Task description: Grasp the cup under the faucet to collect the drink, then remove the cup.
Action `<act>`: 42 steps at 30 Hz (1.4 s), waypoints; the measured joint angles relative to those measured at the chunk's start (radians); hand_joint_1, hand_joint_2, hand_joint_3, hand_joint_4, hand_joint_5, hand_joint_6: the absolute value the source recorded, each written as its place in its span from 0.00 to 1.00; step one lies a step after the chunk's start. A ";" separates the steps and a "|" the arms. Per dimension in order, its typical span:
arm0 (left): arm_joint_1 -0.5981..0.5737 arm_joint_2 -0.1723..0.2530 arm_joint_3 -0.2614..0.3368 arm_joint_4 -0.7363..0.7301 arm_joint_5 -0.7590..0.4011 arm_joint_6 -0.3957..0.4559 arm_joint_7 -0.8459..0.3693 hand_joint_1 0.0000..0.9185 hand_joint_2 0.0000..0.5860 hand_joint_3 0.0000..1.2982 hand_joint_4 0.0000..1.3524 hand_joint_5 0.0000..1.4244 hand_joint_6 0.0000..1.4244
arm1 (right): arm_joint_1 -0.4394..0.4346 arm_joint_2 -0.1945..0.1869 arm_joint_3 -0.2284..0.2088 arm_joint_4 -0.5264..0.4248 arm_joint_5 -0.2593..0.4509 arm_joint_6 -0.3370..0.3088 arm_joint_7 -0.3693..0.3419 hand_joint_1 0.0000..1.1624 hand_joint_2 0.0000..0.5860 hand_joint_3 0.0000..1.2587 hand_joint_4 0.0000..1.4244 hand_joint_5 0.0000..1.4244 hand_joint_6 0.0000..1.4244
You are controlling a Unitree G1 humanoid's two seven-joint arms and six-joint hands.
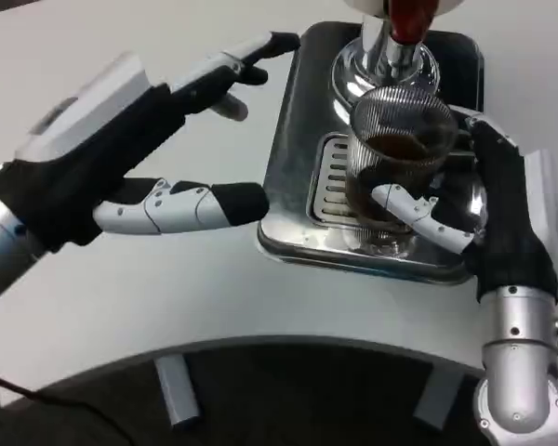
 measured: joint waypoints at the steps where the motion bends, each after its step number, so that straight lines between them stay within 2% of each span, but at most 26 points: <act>1: 0.003 0.000 0.001 -0.002 0.000 0.000 0.000 0.00 0.13 0.08 0.05 0.10 0.22 | 0.001 -0.003 0.000 -0.001 0.000 -0.001 0.000 0.68 0.45 0.47 0.43 0.42 0.34; 18: 0.055 0.000 0.002 -0.007 0.004 0.001 0.012 0.00 0.14 0.08 0.06 0.10 0.22 | 0.071 -0.052 -0.001 -0.064 0.001 -0.026 0.026 0.68 0.43 0.50 0.45 0.45 0.36; 28: 0.070 0.000 0.002 -0.006 0.032 0.001 0.021 0.00 0.14 0.08 0.06 0.10 0.22 | 0.099 -0.062 -0.025 -0.090 0.018 -0.037 0.045 0.69 0.43 0.51 0.45 0.46 0.38; 42: 0.114 0.000 -0.002 -0.006 0.083 0.003 0.034 0.00 0.14 0.08 0.05 0.09 0.20 | 0.203 -0.095 -0.067 -0.204 0.048 -0.037 0.108 0.69 0.43 0.52 0.46 0.47 0.38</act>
